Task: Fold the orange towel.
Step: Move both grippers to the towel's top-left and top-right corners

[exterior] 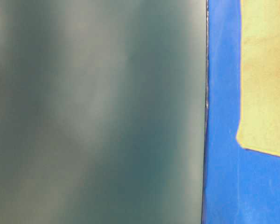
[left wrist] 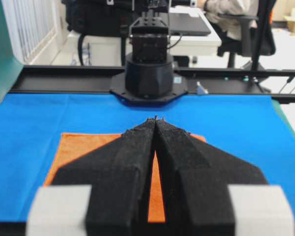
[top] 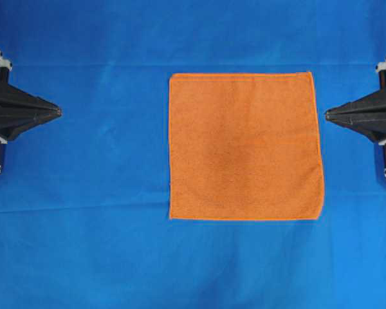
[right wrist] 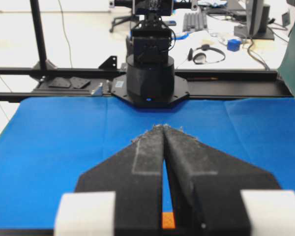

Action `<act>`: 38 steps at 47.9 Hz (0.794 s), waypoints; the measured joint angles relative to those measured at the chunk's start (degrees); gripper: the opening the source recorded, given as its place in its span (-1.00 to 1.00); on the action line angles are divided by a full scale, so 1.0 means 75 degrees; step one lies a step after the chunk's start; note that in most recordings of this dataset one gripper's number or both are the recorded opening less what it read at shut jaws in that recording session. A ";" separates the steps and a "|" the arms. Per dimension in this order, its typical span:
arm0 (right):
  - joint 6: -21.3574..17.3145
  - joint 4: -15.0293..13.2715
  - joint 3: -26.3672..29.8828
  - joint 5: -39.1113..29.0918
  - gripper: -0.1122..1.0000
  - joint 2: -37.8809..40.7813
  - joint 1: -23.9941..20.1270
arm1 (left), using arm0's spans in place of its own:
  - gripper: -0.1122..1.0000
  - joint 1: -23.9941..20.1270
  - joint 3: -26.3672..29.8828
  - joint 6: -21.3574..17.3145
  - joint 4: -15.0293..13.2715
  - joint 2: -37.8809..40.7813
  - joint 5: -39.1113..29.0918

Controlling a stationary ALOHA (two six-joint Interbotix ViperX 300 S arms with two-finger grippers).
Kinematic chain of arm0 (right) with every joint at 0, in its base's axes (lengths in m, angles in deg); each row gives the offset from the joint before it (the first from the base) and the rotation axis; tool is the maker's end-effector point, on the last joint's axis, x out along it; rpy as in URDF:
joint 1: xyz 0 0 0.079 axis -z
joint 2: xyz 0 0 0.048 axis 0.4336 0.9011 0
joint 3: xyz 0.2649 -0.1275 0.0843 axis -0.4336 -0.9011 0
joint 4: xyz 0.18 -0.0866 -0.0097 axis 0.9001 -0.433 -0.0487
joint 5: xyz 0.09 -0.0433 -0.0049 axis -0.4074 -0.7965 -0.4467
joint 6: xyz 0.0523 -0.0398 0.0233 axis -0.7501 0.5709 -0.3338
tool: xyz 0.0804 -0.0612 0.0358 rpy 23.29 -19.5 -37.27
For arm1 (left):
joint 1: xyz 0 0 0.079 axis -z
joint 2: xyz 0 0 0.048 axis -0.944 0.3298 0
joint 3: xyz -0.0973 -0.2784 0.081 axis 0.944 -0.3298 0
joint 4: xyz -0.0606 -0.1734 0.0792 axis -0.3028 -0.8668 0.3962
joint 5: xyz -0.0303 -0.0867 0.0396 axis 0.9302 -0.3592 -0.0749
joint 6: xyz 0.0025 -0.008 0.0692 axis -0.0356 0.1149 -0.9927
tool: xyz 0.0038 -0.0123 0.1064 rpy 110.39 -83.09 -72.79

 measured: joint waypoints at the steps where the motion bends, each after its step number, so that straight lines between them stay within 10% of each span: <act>1: 0.0000 0.0012 0.0012 0.0000 -0.77 0.0000 0.0000 | -0.78 0.0000 0.0012 0.0000 0.0000 0.0012 0.0000; 29: -0.0129 0.0551 0.0363 -0.2672 -0.76 0.0047 0.2320 | -0.76 -0.1066 0.1055 0.0281 -0.0281 0.3316 0.0492; 34: -0.0129 0.0551 0.0270 -0.3035 -0.70 0.0422 0.3188 | -0.46 -0.1277 0.1371 0.0398 -0.0281 0.3984 0.0504; 38: -0.0129 0.0562 0.0141 -0.3188 -0.25 0.0844 0.3844 | -0.03 -0.1523 0.1641 0.0539 -0.0281 0.4617 0.0504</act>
